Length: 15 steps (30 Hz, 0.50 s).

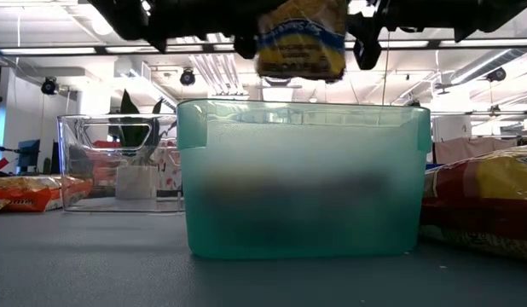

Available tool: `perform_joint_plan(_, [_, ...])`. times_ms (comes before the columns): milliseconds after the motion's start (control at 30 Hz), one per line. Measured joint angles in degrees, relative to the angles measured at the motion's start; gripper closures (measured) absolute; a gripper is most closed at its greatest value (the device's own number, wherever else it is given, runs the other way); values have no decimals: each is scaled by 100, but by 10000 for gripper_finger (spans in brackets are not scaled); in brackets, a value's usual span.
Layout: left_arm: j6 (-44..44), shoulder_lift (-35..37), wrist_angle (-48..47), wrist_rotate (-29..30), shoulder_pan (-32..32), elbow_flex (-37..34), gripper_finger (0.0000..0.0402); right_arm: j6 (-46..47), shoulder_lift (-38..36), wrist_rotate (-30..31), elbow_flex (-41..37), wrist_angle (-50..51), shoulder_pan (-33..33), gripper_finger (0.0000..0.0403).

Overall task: Sort Maruchan noodles
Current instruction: Put the blue noodle pack into the transparent bin

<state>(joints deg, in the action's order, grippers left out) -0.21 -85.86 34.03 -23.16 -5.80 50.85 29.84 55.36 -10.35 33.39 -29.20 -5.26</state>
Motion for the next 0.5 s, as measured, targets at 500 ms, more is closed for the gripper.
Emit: perform_joint_plan(500, [-674, 2249, -6808, 3803, -62, 855, 368, -358, -281, 193, 0, 631, -294, 206])
